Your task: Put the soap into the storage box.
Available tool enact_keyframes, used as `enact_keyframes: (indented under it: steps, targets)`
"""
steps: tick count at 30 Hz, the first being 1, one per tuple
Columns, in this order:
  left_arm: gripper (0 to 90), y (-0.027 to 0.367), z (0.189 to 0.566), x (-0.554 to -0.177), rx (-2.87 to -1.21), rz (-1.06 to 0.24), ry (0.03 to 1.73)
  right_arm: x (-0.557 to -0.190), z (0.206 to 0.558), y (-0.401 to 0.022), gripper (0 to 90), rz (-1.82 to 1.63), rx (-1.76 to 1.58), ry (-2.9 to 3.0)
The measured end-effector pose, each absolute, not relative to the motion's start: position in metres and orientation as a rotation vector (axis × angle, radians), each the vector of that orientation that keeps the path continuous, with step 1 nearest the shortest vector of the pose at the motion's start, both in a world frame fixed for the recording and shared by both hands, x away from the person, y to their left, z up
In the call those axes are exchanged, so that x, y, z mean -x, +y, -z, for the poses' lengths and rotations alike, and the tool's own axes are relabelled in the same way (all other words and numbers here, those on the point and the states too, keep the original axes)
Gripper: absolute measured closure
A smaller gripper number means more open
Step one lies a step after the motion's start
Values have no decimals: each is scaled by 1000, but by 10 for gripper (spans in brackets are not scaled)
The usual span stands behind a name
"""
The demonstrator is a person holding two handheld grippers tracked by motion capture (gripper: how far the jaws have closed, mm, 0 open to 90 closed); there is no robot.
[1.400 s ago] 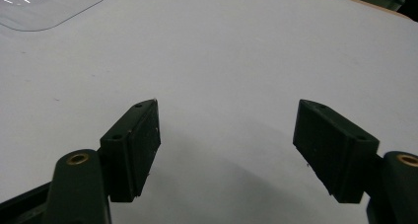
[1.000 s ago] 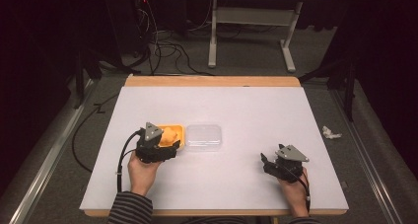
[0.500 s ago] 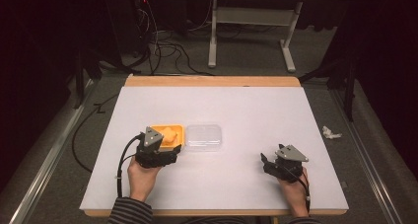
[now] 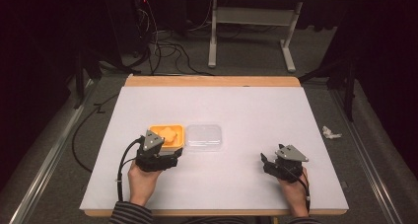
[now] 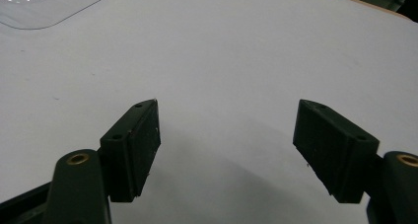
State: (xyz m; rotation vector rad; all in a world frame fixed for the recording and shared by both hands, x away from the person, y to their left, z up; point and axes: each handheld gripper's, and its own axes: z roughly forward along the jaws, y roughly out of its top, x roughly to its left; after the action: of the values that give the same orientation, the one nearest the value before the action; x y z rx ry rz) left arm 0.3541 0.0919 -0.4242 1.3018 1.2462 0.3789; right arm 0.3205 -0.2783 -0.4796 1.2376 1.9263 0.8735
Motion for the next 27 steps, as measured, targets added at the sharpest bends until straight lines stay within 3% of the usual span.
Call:
enact_keyframes:
  steps: [27]
  targets:
    - [257, 84, 426, -335, -1302, -341, 1211, -320, 480, -278, 266, -874, -1240, 1923]
